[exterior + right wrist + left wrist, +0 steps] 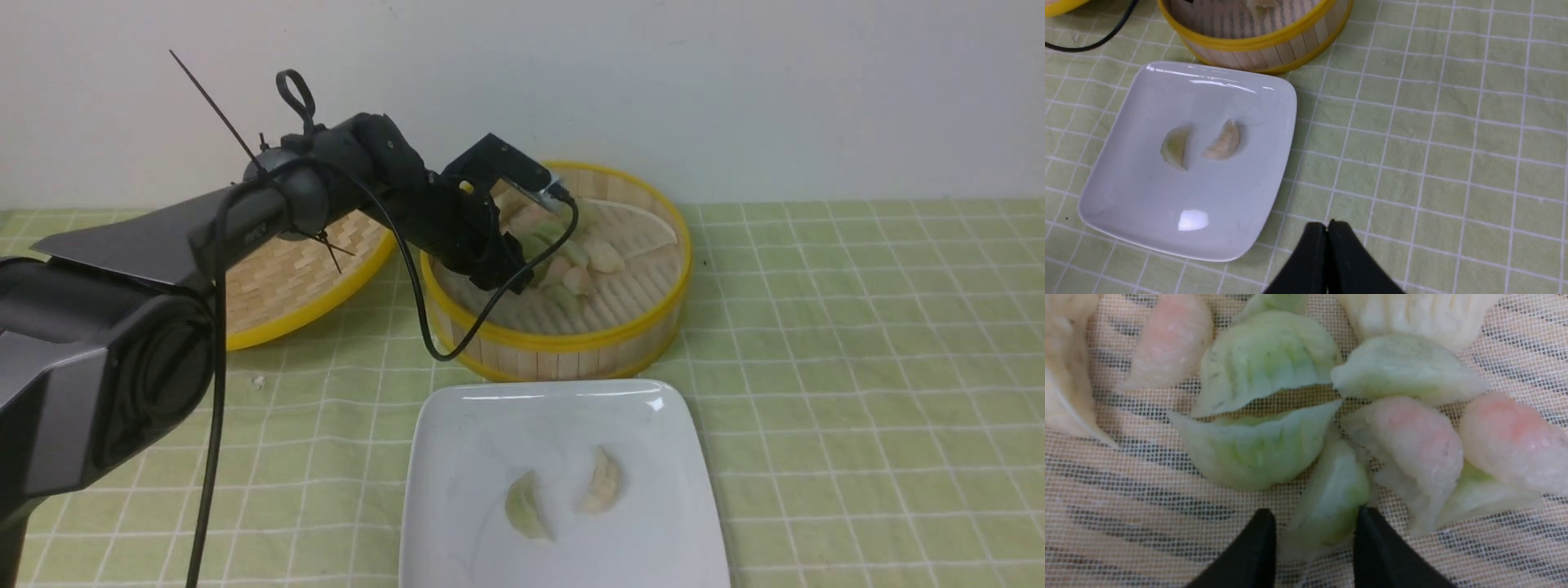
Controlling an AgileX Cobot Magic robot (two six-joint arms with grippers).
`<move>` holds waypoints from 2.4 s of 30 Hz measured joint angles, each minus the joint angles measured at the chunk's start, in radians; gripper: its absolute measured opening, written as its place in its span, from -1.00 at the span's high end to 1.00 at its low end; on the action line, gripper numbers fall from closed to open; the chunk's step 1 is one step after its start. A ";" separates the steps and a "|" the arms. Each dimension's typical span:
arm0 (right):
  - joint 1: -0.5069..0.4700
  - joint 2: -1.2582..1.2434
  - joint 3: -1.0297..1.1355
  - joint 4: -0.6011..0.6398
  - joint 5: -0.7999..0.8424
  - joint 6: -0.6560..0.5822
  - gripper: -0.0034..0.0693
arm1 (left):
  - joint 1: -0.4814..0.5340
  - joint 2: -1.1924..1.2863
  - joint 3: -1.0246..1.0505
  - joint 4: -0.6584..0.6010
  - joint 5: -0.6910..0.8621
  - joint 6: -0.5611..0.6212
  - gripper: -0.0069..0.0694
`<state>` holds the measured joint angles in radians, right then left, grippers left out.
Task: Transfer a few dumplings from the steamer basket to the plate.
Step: Use the left arm to grab a dumpling from the steamer
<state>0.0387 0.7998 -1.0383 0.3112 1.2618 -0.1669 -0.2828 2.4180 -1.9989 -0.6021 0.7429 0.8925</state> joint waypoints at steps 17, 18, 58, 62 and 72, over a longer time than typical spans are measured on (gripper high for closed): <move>0.000 0.000 0.000 0.004 0.007 0.003 0.95 | 0.000 -0.229 0.004 0.133 0.174 -0.116 0.83; 0.000 0.000 0.000 0.004 0.008 0.003 0.95 | 0.000 -0.238 0.004 0.133 0.179 -0.119 0.83; 0.000 0.000 0.000 0.005 0.009 0.013 0.95 | -0.044 0.004 -0.003 0.099 -0.068 -0.088 0.45; 0.000 0.000 0.000 0.005 0.009 0.013 0.95 | -0.049 -0.021 -0.002 0.171 -0.020 -0.157 0.45; 0.000 0.000 0.000 0.007 0.009 0.013 0.95 | -0.046 -0.232 0.005 0.241 0.110 -0.228 0.45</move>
<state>0.0387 0.7998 -1.0383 0.3182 1.2704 -0.1539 -0.3291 2.1860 -1.9943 -0.3608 0.8533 0.6643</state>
